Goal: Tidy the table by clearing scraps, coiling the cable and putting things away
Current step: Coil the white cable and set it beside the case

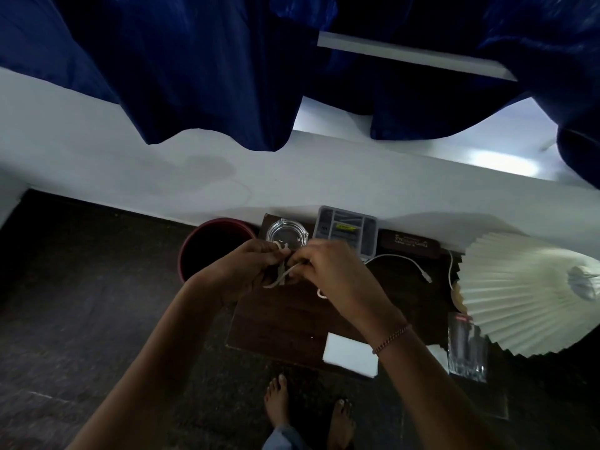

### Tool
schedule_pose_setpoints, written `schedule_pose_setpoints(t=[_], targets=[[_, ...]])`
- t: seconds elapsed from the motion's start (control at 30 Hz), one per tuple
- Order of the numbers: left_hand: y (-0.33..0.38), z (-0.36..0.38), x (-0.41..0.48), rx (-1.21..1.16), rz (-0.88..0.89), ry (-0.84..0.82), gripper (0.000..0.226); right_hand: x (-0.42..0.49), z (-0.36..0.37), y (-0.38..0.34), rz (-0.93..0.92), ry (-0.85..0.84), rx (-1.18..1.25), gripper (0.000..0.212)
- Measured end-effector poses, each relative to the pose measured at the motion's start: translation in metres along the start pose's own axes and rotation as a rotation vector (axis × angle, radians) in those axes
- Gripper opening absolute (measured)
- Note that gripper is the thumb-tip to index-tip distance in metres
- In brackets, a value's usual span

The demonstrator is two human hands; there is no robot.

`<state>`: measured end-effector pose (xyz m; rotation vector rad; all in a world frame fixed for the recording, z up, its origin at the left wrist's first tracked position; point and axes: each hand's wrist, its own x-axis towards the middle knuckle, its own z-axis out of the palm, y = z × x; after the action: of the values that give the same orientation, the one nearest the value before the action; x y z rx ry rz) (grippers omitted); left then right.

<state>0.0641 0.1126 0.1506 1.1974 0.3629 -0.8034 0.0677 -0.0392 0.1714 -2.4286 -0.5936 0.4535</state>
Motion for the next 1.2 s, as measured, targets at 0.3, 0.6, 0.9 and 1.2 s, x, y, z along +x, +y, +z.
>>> schedule_pose_setpoints(t=[0.3,0.6,0.9,1.2], targets=[[0.004,-0.006,0.005,0.109,-0.165,-0.277,0.042,0.006,-0.009,0.023,-0.127,0.082,-0.021,0.023],[-0.004,0.006,0.004,-0.018,-0.038,-0.353,0.033,0.005,0.009,0.052,0.054,0.129,0.428,0.022],[0.005,0.035,0.021,-0.223,0.113,-0.189,0.033,-0.016,0.055,0.050,0.234,0.044,0.431,0.015],[0.005,0.024,0.047,-0.380,0.047,-0.078,0.043,-0.029,0.063,0.031,0.228,0.116,0.388,0.024]])
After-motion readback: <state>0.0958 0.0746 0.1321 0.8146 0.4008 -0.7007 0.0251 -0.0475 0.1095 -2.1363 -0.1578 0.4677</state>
